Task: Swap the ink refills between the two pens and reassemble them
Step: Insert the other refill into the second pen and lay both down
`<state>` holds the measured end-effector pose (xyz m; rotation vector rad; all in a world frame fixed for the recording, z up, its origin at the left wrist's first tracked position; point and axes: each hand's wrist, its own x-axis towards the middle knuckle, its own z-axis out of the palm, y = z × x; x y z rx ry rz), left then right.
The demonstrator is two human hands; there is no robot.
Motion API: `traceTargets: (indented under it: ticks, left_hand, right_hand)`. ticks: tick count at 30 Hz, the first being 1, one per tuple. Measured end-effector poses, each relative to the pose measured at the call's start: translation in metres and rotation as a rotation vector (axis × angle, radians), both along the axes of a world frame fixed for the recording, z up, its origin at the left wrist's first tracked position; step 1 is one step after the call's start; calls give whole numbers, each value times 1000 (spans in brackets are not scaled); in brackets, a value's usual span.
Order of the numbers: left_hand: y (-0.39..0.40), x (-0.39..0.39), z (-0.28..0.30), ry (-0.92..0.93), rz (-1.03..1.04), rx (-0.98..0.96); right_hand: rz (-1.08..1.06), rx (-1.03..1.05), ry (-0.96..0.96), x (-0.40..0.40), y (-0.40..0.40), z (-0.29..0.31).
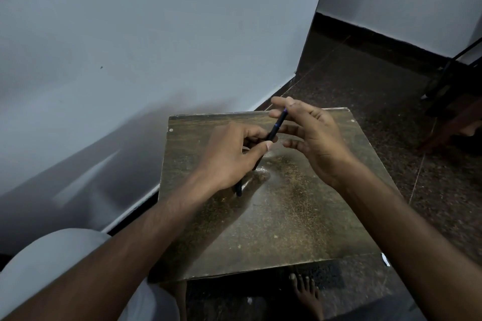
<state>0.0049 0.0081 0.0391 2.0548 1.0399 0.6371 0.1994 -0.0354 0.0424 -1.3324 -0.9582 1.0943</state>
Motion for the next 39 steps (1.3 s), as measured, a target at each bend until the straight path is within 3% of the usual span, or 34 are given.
traceTargets:
  ticks: [10, 14, 19, 25, 31, 39]
  left_hand:
    - [-9, 2, 0, 8, -34, -32]
    - [-11, 2, 3, 4, -50, -33]
    - [-13, -3, 2, 14, -58, 0]
    - [-20, -3, -1, 24, -56, -12]
    - [-20, -2, 3, 12, -57, -58]
    - [-29, 3, 6, 6, -27, -47]
  right_hand:
    - [-105, 13, 16, -6, -5, -6]
    - [-19, 25, 79, -4, -11, -8]
    - [37, 99, 19, -2, -24, -18]
    - [-81, 79, -49, -3, -17, -21]
    - [34, 12, 37, -5, -20, -14]
    - [-66, 60, 97, -11, -24, -10]
